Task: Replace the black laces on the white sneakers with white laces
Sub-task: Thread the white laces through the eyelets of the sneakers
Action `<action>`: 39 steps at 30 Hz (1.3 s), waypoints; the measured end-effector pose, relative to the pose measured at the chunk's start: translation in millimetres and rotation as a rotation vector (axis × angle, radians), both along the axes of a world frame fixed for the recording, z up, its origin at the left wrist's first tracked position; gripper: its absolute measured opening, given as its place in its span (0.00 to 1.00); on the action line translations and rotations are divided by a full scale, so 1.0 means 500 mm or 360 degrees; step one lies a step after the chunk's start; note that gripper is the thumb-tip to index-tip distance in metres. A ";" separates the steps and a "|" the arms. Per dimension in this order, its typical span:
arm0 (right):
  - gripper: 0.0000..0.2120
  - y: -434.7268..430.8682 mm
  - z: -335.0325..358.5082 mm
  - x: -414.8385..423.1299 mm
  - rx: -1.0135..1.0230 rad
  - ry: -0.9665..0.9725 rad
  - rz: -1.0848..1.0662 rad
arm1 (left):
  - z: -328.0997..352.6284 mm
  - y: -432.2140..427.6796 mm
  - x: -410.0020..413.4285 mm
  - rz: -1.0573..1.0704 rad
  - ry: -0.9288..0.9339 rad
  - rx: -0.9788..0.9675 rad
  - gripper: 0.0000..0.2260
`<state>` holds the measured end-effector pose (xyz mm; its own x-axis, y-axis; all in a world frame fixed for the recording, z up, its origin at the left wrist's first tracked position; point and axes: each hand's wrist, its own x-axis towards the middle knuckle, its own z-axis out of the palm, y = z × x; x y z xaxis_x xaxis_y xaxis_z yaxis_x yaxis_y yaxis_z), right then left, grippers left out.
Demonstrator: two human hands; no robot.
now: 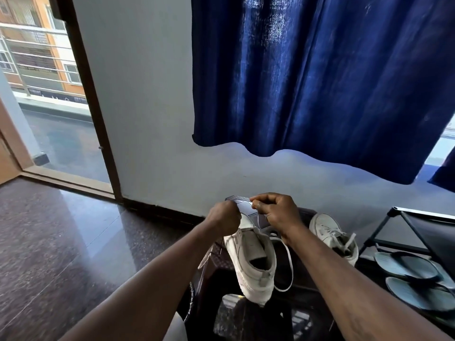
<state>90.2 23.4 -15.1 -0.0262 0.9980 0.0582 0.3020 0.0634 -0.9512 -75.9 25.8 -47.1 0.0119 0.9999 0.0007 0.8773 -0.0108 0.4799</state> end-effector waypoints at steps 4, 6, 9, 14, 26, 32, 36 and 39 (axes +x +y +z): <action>0.05 -0.011 -0.028 0.000 0.0007 -0.0141 0.0012 | -0.004 0.001 -0.010 0.0040 0.0045 -0.0033 0.13; 0.07 -0.028 -0.053 -0.007 -0.0009 -0.0268 0.0080 | -0.008 -0.007 -0.012 0.0056 -0.0017 -0.0158 0.13; 0.10 -0.049 -0.086 -0.019 0.0039 -0.0376 0.0080 | -0.003 -0.025 -0.015 0.0009 -0.0099 -0.0312 0.15; 0.03 -0.055 -0.096 -0.026 0.0132 -0.0521 0.0008 | -0.007 -0.034 -0.027 -0.0124 0.0283 -0.0266 0.12; 0.03 -0.061 -0.125 -0.027 0.0236 -0.0658 -0.0169 | -0.022 -0.031 -0.038 0.0011 0.0239 -0.0209 0.08; 0.04 -0.081 -0.125 -0.014 0.0245 -0.0809 -0.0358 | -0.040 -0.032 -0.009 0.0049 -0.0193 -0.0222 0.11; 0.03 -0.076 -0.108 0.018 0.0187 -0.0690 -0.0357 | -0.004 -0.025 0.013 0.0045 -0.0311 -0.0053 0.08; 0.01 -0.054 -0.045 0.030 0.0167 -0.0410 -0.0403 | 0.061 -0.001 0.023 0.0091 -0.0809 0.0124 0.12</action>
